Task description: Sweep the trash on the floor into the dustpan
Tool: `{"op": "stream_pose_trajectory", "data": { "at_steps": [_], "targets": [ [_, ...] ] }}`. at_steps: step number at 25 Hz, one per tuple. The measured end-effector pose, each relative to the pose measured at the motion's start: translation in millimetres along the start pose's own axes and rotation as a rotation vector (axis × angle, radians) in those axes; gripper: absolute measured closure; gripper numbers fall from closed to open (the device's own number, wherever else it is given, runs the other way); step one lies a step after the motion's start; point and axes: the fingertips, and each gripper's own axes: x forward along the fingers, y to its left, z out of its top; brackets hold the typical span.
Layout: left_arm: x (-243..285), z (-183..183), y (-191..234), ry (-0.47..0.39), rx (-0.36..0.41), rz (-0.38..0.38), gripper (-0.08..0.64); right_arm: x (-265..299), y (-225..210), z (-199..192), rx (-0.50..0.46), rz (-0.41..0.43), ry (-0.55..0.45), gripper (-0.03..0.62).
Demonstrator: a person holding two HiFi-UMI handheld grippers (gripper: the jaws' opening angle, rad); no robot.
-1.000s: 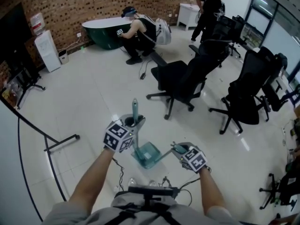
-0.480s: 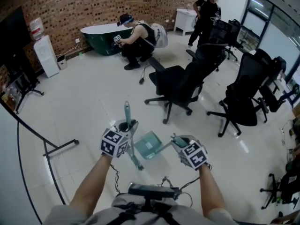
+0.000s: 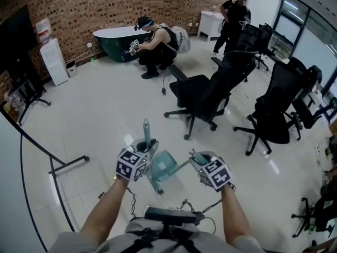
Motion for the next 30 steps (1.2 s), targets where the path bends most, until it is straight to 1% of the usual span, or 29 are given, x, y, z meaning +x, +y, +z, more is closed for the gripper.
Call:
{"op": "stream_pose_trajectory", "data": {
  "at_steps": [4,12,17,21,30],
  "targets": [
    [-2.1,-1.0,-0.9,0.001,-0.007,0.003,0.518,1.3,0.9,4.3,0.000,0.001,0.002,0.489],
    [-2.6,-5.0,-0.6,0.001,0.006,0.009,0.518,3.0,2.2,7.4,-0.014,-0.001,0.002,0.489],
    [-5.9,-11.8,2.1,0.016,-0.013,0.017,0.518,2.8,3.1,5.2,-0.014,0.002,0.010,0.488],
    [-7.9,-6.6,3.9,-0.010,-0.012,0.019,0.518,3.7,5.8,6.3,-0.021,0.002,0.018,0.488],
    [-37.4,-11.5,11.9,-0.011,-0.049,0.032,0.517,2.6,28.2,12.7,-0.049,0.005,0.041,0.488]
  ]
}}
